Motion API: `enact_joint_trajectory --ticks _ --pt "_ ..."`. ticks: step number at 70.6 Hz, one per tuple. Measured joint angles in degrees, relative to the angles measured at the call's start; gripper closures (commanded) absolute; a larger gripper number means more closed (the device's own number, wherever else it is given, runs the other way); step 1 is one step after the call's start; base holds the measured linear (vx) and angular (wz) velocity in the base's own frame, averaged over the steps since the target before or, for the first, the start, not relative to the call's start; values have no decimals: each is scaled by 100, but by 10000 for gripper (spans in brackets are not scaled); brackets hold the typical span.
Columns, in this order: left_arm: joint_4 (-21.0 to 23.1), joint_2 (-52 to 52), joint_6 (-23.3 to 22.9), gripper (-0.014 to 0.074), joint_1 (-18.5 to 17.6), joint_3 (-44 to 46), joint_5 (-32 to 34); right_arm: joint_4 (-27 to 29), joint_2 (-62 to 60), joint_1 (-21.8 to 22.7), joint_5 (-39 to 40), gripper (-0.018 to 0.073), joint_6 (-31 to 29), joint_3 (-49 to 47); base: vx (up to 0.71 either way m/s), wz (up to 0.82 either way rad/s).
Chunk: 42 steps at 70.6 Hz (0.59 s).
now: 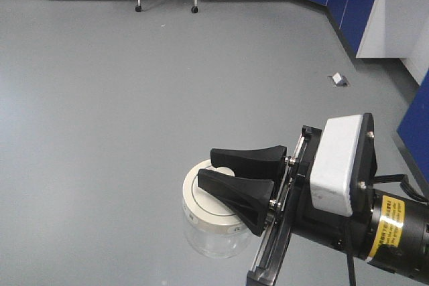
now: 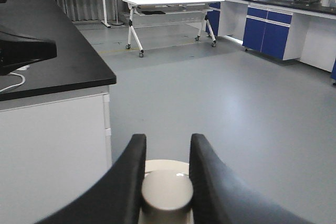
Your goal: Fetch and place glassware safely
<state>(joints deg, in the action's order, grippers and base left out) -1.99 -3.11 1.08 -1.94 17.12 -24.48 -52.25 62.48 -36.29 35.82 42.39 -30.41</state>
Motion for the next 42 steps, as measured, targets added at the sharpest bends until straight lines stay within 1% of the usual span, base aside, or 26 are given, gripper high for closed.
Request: enact_joint_trajectory --ticks 42 --pt "0 0 0 603 0 0 -4 0 0 0 0 560 0 0 68 3"
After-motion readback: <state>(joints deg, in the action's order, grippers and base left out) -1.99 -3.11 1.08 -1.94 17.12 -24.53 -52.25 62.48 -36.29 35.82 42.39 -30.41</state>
